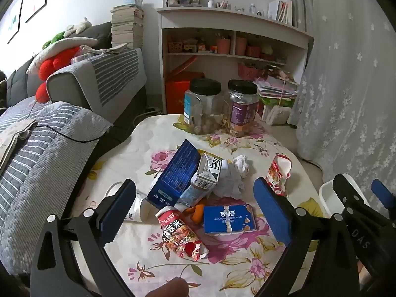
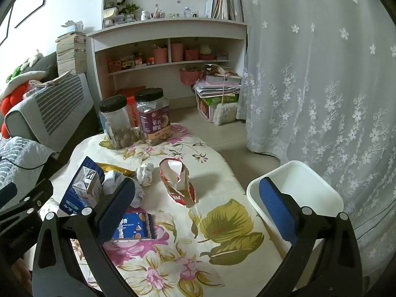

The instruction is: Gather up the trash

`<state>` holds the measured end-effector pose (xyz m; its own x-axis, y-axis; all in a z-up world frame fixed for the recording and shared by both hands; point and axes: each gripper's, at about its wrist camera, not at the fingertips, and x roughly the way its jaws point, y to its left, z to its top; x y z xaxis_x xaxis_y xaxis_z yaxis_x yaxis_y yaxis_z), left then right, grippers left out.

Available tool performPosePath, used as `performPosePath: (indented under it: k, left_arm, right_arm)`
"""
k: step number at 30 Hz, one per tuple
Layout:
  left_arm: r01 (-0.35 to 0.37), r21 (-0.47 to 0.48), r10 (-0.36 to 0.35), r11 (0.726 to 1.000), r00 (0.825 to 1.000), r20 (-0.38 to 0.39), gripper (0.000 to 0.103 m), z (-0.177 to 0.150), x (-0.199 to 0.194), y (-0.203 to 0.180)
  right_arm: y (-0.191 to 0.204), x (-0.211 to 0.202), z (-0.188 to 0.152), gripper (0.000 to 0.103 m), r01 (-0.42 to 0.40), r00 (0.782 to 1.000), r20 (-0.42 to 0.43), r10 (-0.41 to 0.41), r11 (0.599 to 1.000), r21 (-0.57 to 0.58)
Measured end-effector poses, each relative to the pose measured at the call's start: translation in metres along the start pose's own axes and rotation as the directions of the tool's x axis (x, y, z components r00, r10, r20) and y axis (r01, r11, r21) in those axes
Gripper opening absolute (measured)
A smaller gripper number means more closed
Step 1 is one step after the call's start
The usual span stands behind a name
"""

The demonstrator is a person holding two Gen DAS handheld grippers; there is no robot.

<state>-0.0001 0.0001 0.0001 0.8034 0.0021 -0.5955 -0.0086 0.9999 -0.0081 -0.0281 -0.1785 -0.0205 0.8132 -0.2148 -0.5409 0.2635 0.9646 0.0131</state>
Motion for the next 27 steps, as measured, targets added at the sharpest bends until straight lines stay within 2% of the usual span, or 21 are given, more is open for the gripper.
performPosePath:
  k: [27]
  left_arm:
    - [0.004,-0.010,-0.004,1.000,1.000,-0.019,0.093,-0.0011,0.0028,0.0055]
  right_arm:
    - [0.0002,0.0014,-0.0009,0.096,0.004,1.000,-0.006,-0.004,1.000,-0.005]
